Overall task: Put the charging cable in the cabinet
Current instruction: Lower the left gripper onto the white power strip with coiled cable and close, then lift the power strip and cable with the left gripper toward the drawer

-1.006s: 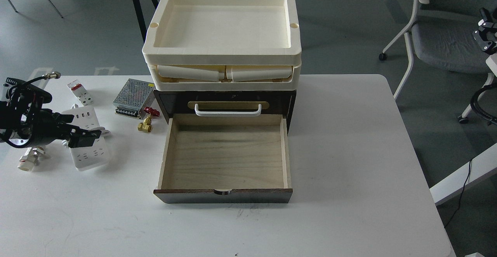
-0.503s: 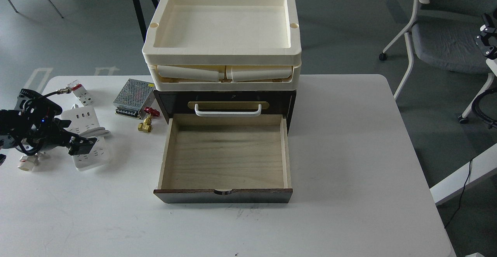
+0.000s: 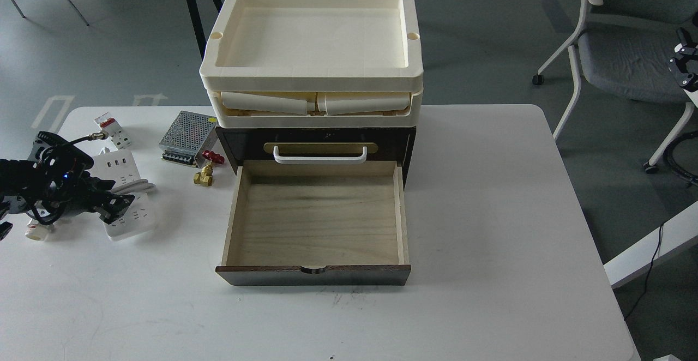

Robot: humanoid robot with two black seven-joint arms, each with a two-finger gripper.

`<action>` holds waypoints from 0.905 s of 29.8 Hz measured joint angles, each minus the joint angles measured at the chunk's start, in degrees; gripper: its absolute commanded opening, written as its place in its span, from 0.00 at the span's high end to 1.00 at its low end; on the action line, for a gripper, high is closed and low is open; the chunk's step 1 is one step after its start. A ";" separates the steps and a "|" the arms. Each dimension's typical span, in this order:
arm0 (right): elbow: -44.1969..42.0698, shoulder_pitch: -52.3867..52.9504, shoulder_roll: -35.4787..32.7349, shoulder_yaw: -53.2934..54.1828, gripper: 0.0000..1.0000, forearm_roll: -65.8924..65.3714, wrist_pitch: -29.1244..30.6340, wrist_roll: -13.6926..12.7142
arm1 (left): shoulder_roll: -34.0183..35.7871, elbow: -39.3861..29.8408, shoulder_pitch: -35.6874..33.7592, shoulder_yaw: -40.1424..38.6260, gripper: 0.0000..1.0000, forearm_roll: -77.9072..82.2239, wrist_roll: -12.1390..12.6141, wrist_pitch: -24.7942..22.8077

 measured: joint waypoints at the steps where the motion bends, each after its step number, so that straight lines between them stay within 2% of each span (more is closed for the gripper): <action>1: -0.19 -0.10 0.00 0.10 0.00 0.00 0.00 0.00 | 0.03 0.01 0.00 0.13 0.85 0.00 0.00 0.10; 7: -0.63 -0.29 0.00 0.20 0.00 0.00 0.00 0.00 | 0.12 0.01 -0.24 0.61 1.00 0.00 0.00 0.54; 13: -1.27 -0.35 0.00 0.20 0.00 0.00 0.00 0.00 | 0.19 -0.26 -1.72 0.59 1.00 -0.01 -0.01 2.88; 18: -2.27 -0.39 -0.06 0.47 0.00 0.00 0.00 -0.06 | 3.03 -2.99 -4.24 0.41 1.00 -0.01 0.00 2.22; 21: -3.12 -0.40 -0.08 0.95 0.00 0.00 0.00 -0.10 | 9.51 -12.19 -5.14 0.08 1.00 -0.27 0.00 -1.08; 25: -3.94 -0.40 -0.05 1.23 0.00 0.00 0.00 -0.10 | 21.48 -30.00 -6.57 -0.30 1.00 -6.35 0.00 -7.51; 27: -4.06 -0.40 -0.02 1.32 0.00 0.00 0.00 -0.10 | 25.99 -37.12 -6.88 -0.72 1.00 -8.96 0.00 -8.72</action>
